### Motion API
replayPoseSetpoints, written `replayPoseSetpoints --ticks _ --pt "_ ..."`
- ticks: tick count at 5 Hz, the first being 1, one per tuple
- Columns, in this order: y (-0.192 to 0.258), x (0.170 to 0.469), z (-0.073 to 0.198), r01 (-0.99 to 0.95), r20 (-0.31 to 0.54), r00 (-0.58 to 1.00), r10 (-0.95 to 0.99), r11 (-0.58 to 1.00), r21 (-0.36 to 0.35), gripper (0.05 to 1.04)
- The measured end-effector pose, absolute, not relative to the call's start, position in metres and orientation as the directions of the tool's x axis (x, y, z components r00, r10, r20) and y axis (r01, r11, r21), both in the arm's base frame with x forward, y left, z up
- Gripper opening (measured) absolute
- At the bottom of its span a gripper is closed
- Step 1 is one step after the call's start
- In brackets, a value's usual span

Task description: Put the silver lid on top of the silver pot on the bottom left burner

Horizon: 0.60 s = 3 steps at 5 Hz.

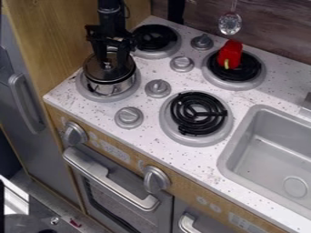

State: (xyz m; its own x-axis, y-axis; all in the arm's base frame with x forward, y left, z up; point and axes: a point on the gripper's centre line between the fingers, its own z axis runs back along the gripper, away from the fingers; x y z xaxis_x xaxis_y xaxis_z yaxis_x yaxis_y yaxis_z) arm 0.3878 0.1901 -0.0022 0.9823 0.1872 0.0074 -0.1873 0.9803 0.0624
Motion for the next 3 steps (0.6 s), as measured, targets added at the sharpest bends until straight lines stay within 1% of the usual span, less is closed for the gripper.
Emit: replayPoseSetpoints --ticks 1,2,3 --pt "0.193 0.393 0.019 -0.145 0.021 0.989 0.144 0.987 0.068 0.999" --pt "0.190 0.393 0.043 -0.075 0.024 0.997 0.074 0.995 0.058 0.998" --pt "0.185 0.392 0.045 0.010 0.012 1.000 -0.010 1.000 0.030 0.998"
